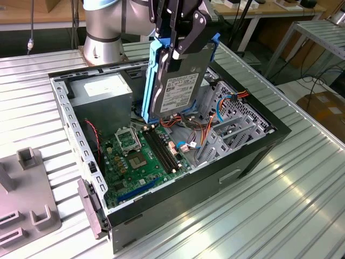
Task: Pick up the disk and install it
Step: 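Insert the disk into the insertion slot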
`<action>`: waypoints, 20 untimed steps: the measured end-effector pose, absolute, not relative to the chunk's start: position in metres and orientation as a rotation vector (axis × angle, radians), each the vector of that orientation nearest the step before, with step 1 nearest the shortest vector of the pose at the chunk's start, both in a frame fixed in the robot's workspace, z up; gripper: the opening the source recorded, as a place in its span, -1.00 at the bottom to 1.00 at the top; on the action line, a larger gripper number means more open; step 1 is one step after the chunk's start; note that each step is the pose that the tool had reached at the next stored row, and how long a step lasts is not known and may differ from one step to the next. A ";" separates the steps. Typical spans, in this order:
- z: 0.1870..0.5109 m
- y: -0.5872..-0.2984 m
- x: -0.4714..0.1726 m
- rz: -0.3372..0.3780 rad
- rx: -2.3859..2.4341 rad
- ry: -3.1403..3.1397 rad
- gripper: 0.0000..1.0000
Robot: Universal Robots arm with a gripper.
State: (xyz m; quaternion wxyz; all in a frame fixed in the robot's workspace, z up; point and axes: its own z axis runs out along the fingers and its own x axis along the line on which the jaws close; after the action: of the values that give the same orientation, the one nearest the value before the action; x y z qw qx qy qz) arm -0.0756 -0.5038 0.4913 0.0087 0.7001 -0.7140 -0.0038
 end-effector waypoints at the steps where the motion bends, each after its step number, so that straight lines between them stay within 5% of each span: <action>1: 0.491 -0.505 -0.075 -0.012 2.187 -2.231 -0.25; 20: 0.491 -0.523 -0.054 0.001 2.181 -2.225 -0.25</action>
State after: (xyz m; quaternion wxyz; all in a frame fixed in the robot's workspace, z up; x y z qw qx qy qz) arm -0.0544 -0.5227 0.4906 0.0129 0.7001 -0.7140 0.0004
